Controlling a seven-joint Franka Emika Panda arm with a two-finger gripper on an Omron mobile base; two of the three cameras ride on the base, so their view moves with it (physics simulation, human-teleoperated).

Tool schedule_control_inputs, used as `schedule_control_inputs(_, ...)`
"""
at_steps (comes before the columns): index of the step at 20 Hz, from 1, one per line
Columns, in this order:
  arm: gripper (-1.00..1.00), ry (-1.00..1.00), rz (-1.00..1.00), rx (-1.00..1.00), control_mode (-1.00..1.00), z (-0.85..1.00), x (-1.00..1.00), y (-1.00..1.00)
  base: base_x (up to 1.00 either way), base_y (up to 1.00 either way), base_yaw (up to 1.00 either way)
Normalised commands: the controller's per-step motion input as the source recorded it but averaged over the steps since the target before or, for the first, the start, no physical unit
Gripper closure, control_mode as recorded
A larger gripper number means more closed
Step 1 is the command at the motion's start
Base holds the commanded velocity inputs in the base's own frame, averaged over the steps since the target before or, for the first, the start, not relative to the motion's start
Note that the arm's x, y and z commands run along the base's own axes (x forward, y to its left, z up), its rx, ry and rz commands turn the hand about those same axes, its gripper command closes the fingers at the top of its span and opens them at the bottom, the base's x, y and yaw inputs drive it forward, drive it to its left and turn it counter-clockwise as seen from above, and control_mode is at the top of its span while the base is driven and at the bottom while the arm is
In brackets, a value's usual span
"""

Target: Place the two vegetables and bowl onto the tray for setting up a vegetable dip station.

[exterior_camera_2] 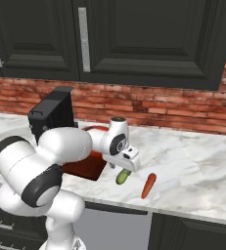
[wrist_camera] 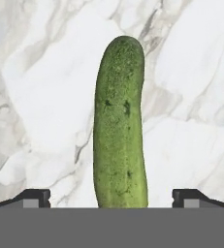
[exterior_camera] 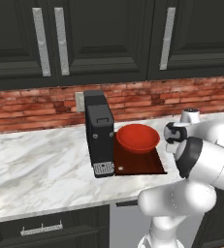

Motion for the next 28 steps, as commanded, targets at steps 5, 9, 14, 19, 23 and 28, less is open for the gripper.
schedule_control_inputs(5, -1.00, 0.05, 0.02, 0.01, -1.00, -0.17, 0.08, -0.17, 0.00, 0.00, 0.00)
schedule_control_inputs(9, -1.00, 0.02, 0.00, 0.02, -1.00, -0.19, 0.00, -0.20, 0.00, 0.00, 0.00)
schedule_control_inputs(14, -1.00, 0.00, 0.01, 0.07, -1.00, -0.28, 0.00, -0.02, 0.00, 0.00, 0.00)
schedule_control_inputs(19, 1.00, -0.02, 0.04, 0.08, -1.00, -0.29, 0.00, 0.05, 0.00, 0.00, 0.00)
schedule_control_inputs(23, 1.00, -0.05, -0.01, 0.04, -1.00, -0.08, 0.00, 0.00, 0.00, 0.00, 0.00)
schedule_control_inputs(28, 1.00, 0.00, -0.09, -0.01, -1.00, 0.04, -0.03, 0.15, 0.00, 0.00, 0.00)
